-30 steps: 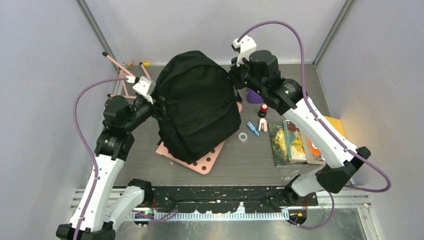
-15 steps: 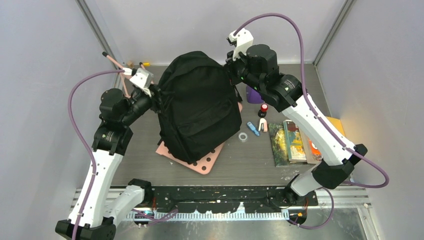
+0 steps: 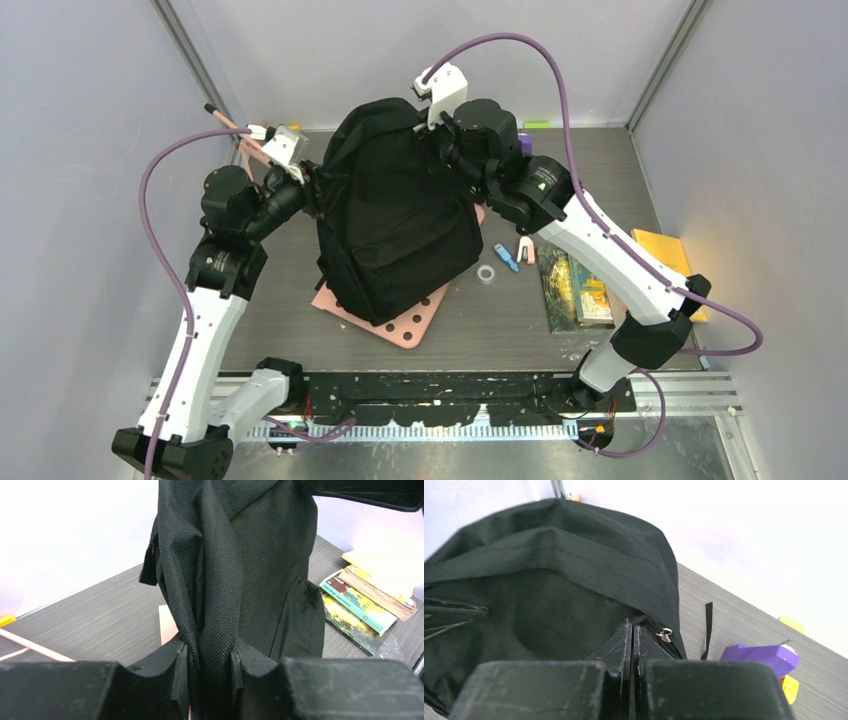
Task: Pack the student bag
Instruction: Unzip the student bag at the center of the board.
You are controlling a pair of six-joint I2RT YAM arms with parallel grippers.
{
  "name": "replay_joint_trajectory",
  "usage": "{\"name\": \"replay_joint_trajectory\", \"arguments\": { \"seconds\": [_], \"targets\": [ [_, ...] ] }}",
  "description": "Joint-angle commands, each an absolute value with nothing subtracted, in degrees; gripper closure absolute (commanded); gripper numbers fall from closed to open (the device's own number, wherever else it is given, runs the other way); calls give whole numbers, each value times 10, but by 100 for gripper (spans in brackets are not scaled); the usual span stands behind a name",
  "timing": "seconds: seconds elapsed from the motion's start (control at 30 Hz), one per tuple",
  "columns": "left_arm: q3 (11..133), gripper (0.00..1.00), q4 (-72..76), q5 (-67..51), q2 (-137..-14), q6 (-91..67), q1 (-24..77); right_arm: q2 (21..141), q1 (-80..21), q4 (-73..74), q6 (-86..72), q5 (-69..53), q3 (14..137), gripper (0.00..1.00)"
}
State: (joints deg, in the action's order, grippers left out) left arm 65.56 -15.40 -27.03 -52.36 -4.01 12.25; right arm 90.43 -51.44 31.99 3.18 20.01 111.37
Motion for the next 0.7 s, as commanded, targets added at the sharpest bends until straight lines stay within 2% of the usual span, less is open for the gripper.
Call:
{"name": "replay_joint_trajectory", "arguments": {
  "seconds": [0.0, 0.17, 0.43, 0.67],
  "targets": [
    [699, 76, -129, -277, -538, -54, 122, 917, -537, 243, 46, 239, 1170, 100],
    [718, 80, -120, -299, -550, -71, 123, 917, -539, 231, 41, 238, 1196, 100],
    [767, 84, -120, -349, -602, -90, 153, 932, -548, 268, 43, 133, 1223, 100],
    [808, 86, -120, -348, -652, -88, 242, 876, -560, 241, 52, 159, 1154, 100]
  ]
}}
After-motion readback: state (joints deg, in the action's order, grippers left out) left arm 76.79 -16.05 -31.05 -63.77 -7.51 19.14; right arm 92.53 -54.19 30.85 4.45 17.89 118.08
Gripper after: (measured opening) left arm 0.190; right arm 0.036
